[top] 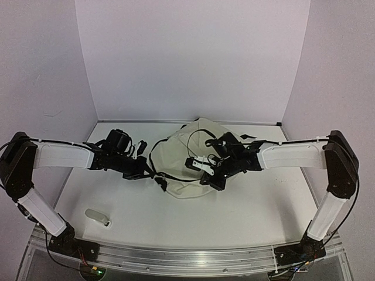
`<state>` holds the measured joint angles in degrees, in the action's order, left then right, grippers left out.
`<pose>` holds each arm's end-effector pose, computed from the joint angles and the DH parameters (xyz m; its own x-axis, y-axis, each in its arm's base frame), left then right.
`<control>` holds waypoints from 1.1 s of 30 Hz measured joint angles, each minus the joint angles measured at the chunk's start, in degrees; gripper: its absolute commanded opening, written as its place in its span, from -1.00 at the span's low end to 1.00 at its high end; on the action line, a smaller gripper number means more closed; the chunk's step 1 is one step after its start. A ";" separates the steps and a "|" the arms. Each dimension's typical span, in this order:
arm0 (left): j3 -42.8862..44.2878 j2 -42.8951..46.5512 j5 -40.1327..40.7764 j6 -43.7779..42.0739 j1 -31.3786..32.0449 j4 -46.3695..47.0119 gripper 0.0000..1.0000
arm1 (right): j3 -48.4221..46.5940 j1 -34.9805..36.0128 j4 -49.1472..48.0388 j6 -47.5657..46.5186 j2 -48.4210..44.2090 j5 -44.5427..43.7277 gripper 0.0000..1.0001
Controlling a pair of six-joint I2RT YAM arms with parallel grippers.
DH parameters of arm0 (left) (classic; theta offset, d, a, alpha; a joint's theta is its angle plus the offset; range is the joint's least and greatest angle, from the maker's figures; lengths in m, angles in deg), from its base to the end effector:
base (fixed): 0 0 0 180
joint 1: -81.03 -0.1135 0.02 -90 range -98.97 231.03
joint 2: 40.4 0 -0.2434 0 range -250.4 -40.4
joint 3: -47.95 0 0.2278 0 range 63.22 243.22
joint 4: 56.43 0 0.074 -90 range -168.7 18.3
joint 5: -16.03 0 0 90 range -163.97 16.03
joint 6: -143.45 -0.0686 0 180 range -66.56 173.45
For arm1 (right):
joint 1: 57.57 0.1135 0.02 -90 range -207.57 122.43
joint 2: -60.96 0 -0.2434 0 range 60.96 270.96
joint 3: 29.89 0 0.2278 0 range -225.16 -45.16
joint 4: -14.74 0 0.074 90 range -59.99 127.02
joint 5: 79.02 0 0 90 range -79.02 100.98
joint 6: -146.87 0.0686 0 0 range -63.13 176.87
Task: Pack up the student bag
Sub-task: Zip the student bag at the center of the board.
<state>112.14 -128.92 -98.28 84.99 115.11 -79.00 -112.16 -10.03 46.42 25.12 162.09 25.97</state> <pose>0.2447 -0.1997 0.1633 -0.9044 0.0363 -0.4251 0.3174 0.7230 -0.6136 0.2378 0.2862 0.1704 -0.0098 -0.7637 -0.6455 -0.9746 0.1517 -0.1646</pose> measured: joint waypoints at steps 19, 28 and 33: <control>0.02 0.36 -6.19 -0.87 -0.64 1.73 -1.00 | -17.05 2.95 11.20 5.90 5.64 2.75 0.03; 0.02 0.65 -5.96 0.09 -0.64 1.72 -1.00 | -24.88 6.78 11.50 8.47 16.89 0.56 -0.88; 0.02 0.75 -4.39 0.09 -0.60 0.61 -1.00 | -23.53 6.87 10.71 8.88 16.50 -1.18 -1.00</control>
<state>112.17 -128.17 -102.67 85.08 114.51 -78.39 -135.68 -3.15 57.13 34.00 178.59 24.79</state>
